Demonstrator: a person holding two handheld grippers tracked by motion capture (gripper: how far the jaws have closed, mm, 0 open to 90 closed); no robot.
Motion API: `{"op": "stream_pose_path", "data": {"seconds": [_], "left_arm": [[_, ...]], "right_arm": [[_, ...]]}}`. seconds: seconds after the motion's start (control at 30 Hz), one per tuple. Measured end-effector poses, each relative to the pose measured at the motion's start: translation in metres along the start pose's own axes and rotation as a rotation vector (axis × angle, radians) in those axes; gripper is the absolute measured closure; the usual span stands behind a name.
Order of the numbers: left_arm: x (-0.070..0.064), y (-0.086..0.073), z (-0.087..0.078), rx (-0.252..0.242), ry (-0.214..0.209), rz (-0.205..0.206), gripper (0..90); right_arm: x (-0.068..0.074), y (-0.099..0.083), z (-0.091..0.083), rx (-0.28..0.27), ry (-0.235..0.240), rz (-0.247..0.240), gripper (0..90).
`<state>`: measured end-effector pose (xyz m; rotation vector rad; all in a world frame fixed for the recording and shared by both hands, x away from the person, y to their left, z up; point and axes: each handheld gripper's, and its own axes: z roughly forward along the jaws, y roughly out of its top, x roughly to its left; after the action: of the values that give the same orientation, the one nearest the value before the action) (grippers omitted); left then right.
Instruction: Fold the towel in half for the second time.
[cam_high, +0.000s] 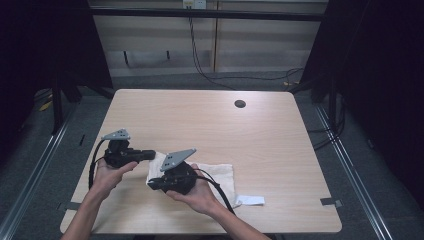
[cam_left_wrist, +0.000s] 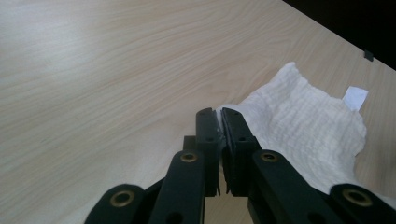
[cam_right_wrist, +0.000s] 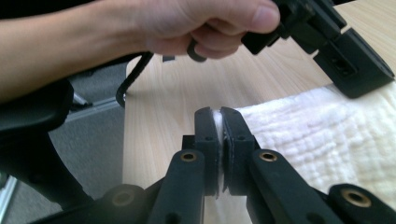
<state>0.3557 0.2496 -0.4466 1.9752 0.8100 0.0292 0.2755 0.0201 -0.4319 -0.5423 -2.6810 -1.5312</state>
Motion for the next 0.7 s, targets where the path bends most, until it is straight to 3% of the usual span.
{"op": "stream_pose_path", "data": {"seconds": [0.1, 0.27, 0.43, 0.53, 0.7], "left_arm": [[0.002, -0.001, -0.009, -0.004, 0.017, -0.002, 86.4], [0.006, 0.004, -0.024, -0.019, 0.024, 0.01, 86.4], [0.007, 0.007, -0.037, -0.07, 0.034, 0.003, 86.3], [0.01, 0.004, -0.033, -0.069, 0.025, -0.022, 86.3], [0.005, 0.009, -0.025, -0.051, 0.028, 0.001, 86.3]], "right_arm": [[-0.002, 0.004, 0.0, 0.006, 0.001, -0.014, 86.4], [-0.002, 0.013, 0.0, -0.031, 0.008, -0.008, 86.4], [0.002, 0.029, 0.001, -0.071, 0.014, -0.017, 86.4], [0.003, 0.033, 0.003, -0.083, 0.013, -0.021, 86.4], [0.0, 0.023, 0.001, -0.081, 0.011, -0.009, 86.4]]}}
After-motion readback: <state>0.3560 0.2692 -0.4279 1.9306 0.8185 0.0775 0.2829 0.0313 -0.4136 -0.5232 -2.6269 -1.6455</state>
